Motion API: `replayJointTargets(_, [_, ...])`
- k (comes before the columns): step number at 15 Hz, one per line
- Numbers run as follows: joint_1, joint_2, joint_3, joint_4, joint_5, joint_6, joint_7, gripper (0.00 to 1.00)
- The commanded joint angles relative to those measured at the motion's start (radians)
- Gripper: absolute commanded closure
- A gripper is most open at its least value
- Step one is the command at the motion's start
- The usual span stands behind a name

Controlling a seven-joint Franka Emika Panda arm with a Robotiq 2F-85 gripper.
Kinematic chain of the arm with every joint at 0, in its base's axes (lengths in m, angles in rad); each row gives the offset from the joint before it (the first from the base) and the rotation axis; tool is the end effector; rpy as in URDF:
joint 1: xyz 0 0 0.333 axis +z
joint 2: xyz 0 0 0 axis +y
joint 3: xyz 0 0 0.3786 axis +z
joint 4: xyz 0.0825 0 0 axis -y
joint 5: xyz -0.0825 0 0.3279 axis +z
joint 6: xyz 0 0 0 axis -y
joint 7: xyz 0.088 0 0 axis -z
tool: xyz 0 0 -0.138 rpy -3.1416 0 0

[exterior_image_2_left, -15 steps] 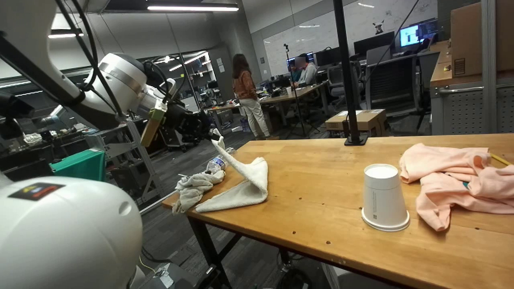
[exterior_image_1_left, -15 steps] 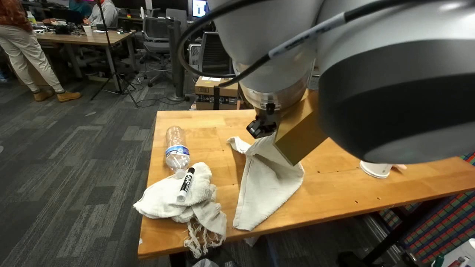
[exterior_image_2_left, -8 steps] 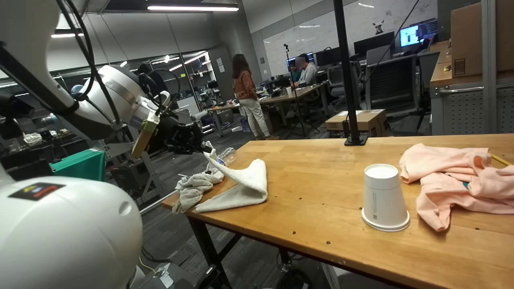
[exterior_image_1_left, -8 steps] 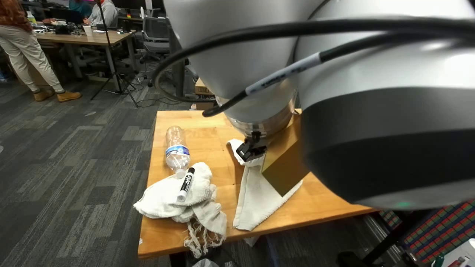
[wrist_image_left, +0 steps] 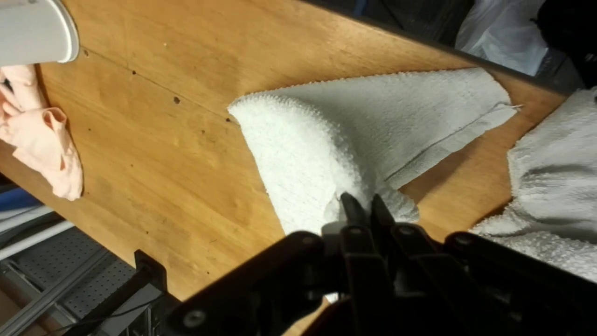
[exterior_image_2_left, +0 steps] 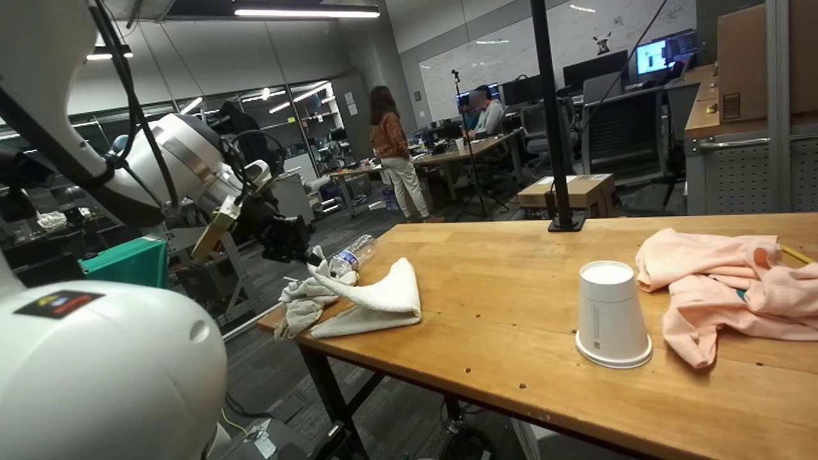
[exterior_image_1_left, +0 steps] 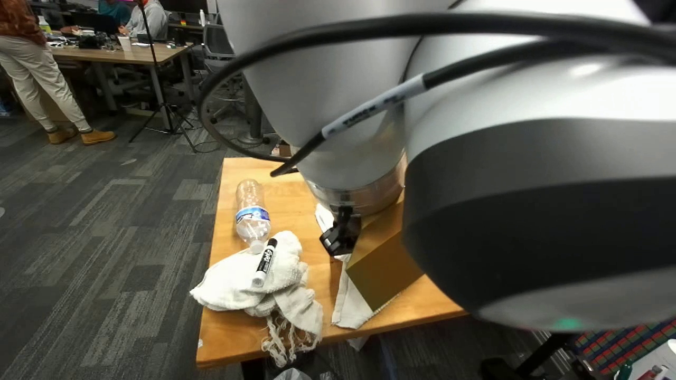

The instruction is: Fold the white towel at the center

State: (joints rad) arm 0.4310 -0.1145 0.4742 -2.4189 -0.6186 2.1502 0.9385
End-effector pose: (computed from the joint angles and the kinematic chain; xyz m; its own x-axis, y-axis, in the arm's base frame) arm 0.2829 0.3024 0.4164 0.8924 0.3907 0.2256 0.2456 -0.8402 0.4835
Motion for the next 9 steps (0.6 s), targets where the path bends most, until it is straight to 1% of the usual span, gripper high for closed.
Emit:
replayJointTargets(1, [-0.016, 0.003, -0.021, -0.003, 0.086, 0.082, -0.040, 0.98])
replayJointTargets(6, [-0.069, 0.048, -0.080, -0.019, 0.103, 0.211, -0.096, 0.98])
replayJointTargets(9, [-0.117, 0.082, -0.135, -0.024, 0.103, 0.276, -0.157, 0.98])
